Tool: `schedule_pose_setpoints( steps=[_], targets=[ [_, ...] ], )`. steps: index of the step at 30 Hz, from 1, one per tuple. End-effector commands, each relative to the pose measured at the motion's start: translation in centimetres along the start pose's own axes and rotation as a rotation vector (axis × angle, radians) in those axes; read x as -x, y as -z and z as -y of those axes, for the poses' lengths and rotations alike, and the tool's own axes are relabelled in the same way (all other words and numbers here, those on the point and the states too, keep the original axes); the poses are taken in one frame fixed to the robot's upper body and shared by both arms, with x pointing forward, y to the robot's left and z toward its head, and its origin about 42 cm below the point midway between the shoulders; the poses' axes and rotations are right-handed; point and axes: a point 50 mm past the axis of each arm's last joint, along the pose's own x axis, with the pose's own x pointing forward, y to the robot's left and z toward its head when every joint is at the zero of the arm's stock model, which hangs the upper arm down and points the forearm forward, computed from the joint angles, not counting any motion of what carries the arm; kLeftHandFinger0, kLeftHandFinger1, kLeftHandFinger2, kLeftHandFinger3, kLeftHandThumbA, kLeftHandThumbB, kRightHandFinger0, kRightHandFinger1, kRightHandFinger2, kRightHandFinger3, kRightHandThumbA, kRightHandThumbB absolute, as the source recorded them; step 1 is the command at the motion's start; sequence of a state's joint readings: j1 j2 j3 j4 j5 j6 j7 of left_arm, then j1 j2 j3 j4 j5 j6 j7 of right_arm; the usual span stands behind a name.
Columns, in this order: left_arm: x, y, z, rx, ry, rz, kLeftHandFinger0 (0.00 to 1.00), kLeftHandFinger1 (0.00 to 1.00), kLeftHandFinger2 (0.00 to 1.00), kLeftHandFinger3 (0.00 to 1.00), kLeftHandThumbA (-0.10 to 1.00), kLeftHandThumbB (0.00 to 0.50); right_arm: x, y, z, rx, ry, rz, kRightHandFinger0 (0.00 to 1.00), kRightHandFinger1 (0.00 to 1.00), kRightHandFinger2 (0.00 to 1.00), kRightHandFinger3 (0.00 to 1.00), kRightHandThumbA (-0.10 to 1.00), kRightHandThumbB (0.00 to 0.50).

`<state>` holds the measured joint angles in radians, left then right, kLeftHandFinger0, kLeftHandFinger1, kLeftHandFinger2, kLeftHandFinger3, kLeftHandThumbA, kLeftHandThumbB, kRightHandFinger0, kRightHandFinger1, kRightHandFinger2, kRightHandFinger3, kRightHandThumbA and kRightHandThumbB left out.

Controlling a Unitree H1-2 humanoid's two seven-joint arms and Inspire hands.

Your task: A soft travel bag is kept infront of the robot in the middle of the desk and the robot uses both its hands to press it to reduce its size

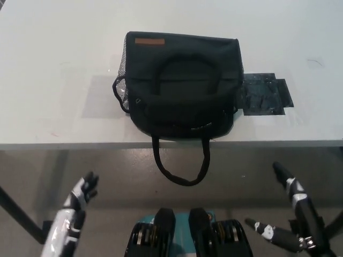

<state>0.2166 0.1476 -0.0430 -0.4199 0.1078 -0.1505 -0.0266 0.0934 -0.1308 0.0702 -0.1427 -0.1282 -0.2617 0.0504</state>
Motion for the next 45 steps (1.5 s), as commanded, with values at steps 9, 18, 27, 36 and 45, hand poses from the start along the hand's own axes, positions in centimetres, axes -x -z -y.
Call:
schedule_pose_setpoints(
  steps=[9,18,27,36,45],
  targets=[
    [-6.1,-9.6,-6.4,-0.138,-0.037,0.365,1.00,1.00,1.00,1.00,1.00,0.116,-5.7,-11.6,5.2,0.095,0.116,0.414,1.00,1.00,1.00,1.00,1.00,0.165],
    [-17.3,-14.2,-6.7,-0.343,-0.001,0.439,1.00,1.00,1.00,1.00,1.00,0.159,-15.6,-16.8,5.6,0.179,0.079,0.456,1.00,1.00,1.00,1.00,1.00,0.205],
    [-29.0,-16.1,-5.8,-0.525,0.115,0.352,1.00,1.00,1.00,1.00,1.00,0.209,-26.4,-20.5,2.9,0.287,-0.049,0.354,1.00,1.00,1.00,1.00,1.00,0.259],
    [-36.2,-17.3,-2.1,-0.683,0.182,0.286,1.00,1.00,1.00,1.00,1.00,0.214,-33.7,-20.4,0.2,0.351,-0.078,0.242,1.00,1.00,1.00,1.00,1.00,0.217],
    [-40.5,-14.7,0.7,-0.901,0.221,0.184,1.00,1.00,1.00,1.00,1.00,0.149,-38.5,-20.1,-0.4,0.415,-0.104,0.122,1.00,1.00,1.00,1.00,1.00,0.176]
  ],
)
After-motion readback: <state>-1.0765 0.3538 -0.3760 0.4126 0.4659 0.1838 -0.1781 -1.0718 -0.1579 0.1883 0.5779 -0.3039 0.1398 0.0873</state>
